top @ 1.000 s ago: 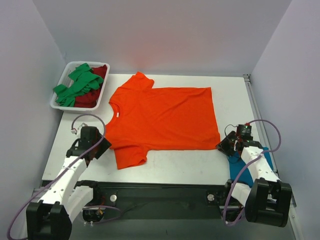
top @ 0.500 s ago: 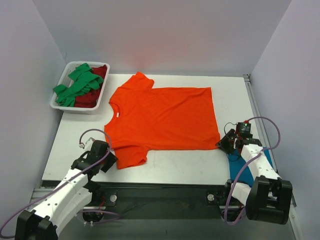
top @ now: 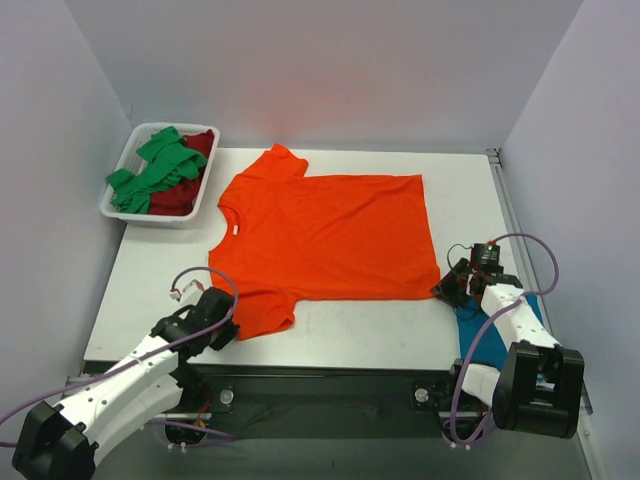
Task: Fold and stack the t-shirts
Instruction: Grap the side of the flattened tshirt closest away from the robot with both arms, then fold the flattened tshirt in 1/3 of the way
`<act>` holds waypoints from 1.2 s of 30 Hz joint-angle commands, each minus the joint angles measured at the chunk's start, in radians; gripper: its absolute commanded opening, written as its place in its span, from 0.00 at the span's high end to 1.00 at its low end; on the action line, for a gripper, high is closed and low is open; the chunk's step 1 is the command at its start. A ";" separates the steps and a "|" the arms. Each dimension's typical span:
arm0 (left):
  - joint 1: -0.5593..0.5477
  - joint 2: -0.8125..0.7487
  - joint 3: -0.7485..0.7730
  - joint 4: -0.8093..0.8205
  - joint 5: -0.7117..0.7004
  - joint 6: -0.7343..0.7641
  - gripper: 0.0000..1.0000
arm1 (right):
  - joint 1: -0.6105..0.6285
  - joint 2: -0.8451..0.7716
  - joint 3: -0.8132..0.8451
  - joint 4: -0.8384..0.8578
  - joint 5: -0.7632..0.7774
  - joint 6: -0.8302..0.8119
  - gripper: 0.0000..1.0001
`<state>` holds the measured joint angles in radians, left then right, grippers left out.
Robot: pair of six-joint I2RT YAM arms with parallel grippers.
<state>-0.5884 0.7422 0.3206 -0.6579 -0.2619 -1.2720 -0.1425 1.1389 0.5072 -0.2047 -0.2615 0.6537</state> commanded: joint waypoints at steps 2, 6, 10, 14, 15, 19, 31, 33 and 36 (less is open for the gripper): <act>-0.005 -0.021 0.096 -0.088 -0.053 0.023 1.00 | 0.006 0.021 0.034 -0.002 0.025 -0.003 0.79; -0.005 -0.088 0.181 -0.144 -0.057 0.063 1.00 | 0.006 0.024 0.030 -0.004 0.033 -0.008 0.78; -0.005 -0.125 0.222 -0.186 -0.042 0.069 1.00 | 0.006 0.015 0.013 -0.002 0.044 -0.006 0.77; -0.004 -0.176 0.239 -0.224 -0.036 0.071 1.00 | 0.004 0.012 -0.012 -0.001 0.062 -0.006 0.75; -0.005 -0.185 0.239 -0.238 -0.040 0.069 1.00 | 0.004 0.015 -0.013 0.002 0.064 -0.005 0.74; -0.005 -0.224 0.256 -0.270 -0.045 0.068 1.00 | 0.004 0.021 -0.021 0.004 0.065 -0.002 0.73; -0.005 -0.280 0.330 -0.333 -0.042 0.079 1.00 | 0.004 0.030 -0.055 0.027 0.067 0.020 0.69; -0.004 -0.284 0.336 -0.335 -0.036 0.083 1.00 | 0.006 0.038 -0.050 0.037 0.062 0.027 0.73; -0.005 -0.284 0.345 -0.339 -0.028 0.089 1.00 | 0.006 0.045 -0.039 0.033 0.050 0.026 0.95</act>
<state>-0.5888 0.4667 0.6117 -0.9722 -0.2913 -1.2015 -0.1425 1.1751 0.4541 -0.1635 -0.2180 0.6708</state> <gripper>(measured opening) 0.025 0.085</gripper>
